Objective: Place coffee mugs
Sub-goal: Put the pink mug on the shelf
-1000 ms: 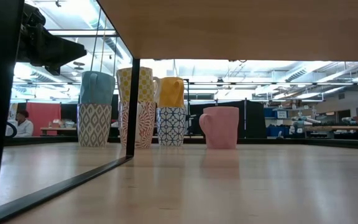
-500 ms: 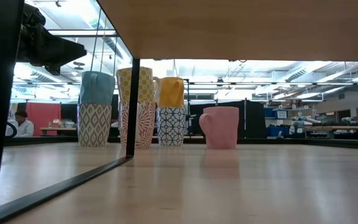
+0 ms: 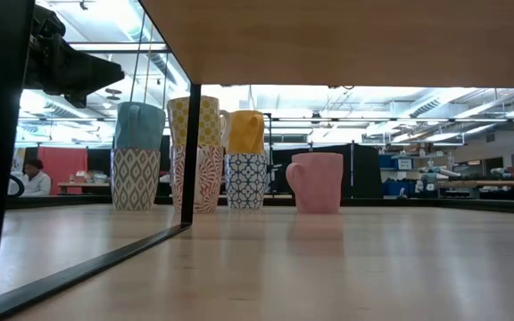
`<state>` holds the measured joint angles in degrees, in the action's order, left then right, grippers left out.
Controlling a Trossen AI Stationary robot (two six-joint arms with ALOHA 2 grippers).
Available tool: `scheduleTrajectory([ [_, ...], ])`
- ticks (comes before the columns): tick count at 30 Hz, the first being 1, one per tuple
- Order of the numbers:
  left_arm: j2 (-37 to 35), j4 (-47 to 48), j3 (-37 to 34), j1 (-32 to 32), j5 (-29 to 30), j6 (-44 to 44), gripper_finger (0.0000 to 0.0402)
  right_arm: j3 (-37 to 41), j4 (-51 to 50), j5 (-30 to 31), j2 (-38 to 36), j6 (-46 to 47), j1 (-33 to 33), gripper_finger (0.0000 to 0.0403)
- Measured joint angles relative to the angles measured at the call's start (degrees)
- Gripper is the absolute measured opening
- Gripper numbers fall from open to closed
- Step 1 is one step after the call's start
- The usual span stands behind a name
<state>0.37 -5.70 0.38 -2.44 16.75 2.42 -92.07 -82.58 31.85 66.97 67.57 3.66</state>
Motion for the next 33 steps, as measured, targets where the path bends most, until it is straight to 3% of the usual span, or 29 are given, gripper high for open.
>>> scheduleTrajectory([
  [13, 0.0, 0.0, 0.0, 0.0, 0.0, 0.0, 0.0102, 0.0, 4.6, -19.8, 13.5, -13.7, -22.8, 0.0165],
  [20, 0.0, 0.0, 0.0, 0.0, 0.0, -0.1, 0.0102, 0.0, 5.9, -23.1, 22.3, -16.2, -25.3, 0.0165],
  [27, 0.0, 0.0, 0.0, 0.0, 0.0, -0.1, 0.0102, 0.0, 14.4, -27.5, 29.3, -20.1, -25.7, 0.0165],
  [33, 0.0, 0.4, 0.0, 0.0, 0.0, -0.1, 0.0102, 0.0, 14.8, -28.0, 33.5, -21.3, -26.7, 0.0165],
])
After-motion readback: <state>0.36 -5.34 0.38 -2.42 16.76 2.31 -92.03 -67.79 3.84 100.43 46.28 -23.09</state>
